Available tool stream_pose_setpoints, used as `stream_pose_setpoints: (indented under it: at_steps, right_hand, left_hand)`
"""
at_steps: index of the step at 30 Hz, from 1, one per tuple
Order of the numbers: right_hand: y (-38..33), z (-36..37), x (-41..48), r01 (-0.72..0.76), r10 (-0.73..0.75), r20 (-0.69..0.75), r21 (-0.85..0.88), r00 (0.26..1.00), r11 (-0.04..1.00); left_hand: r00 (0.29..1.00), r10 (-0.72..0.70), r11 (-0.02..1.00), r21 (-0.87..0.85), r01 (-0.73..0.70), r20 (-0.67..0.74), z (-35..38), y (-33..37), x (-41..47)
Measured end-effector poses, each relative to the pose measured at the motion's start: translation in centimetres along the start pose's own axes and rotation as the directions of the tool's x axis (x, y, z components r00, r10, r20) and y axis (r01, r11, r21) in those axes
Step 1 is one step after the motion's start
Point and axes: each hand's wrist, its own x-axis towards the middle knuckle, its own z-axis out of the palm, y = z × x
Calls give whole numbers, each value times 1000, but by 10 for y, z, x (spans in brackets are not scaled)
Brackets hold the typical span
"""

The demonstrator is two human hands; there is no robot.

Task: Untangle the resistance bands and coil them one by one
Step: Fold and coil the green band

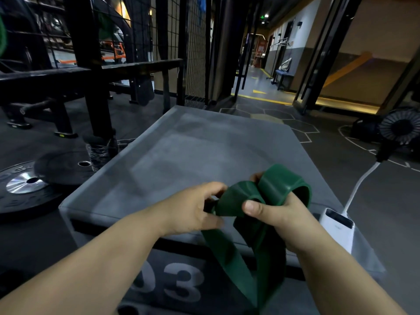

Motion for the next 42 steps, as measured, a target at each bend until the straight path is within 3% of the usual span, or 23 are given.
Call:
stream_pose_setpoints:
  at_steps: [5, 9, 11, 14, 17, 20, 22, 25, 28, 32, 34, 37, 42]
  right_hand:
    - [-1, -9, 0, 5, -3, -52, 34, 999, 999]
    - [-4, -18, -3, 31, -25, -100, 61, 995, 998]
    - [-5, -20, -4, 38, -28, -117, 79, 993, 996]
    - [-5, -20, -5, 47, -27, -134, 144, 991, 988]
    - [-4, -19, -5, 72, -36, -183, 191, 983, 979]
    - [-8, -15, -5, 91, -40, -313, 150, 949, 985]
    - [-10, -14, -5, 100, -44, -407, 119, 912, 988]
    - [-9, -17, -3, 64, -9, -557, 80, 830, 995]
    - [-5, -25, -1, 3, 22, -608, 40, 793, 999]
    - [1, -34, -2, -170, 86, -538, -108, 838, 979]
    - [5, -34, -4, -228, 167, -438, -91, 883, 969]
    - [16, -29, -4, -295, 243, -296, -147, 924, 944]
    - [29, -14, -3, -367, 369, -31, -218, 929, 904]
  left_hand:
    - [992, -109, 949, -290, 121, 60, -6, -2, -2]
    - [983, -183, 932, -318, 170, -11, -12, -8, 0]
    - [987, -158, 969, -193, 152, -14, -14, -9, 1]
    - [986, -120, 985, -109, 132, 112, -11, -8, -1]
    - [971, -81, 947, -286, 145, 223, 4, -7, -3]
    - [967, -111, 851, -481, 211, 229, 19, -5, -2]
    - [975, -64, 811, -558, 176, 214, 21, -6, -2]
    - [967, 59, 807, -582, 99, 247, 19, -8, -5]
    - [983, -29, 857, -502, 118, 182, 14, -3, -5]
    - [986, -114, 721, -693, -4, -124, 9, 11, -2]
    - [969, -66, 709, -695, -121, -236, 1, 12, -3]
    - [969, 96, 794, -570, -213, -228, -8, 13, -5]
    - [967, 220, 851, -460, -254, -126, -10, 16, -12]
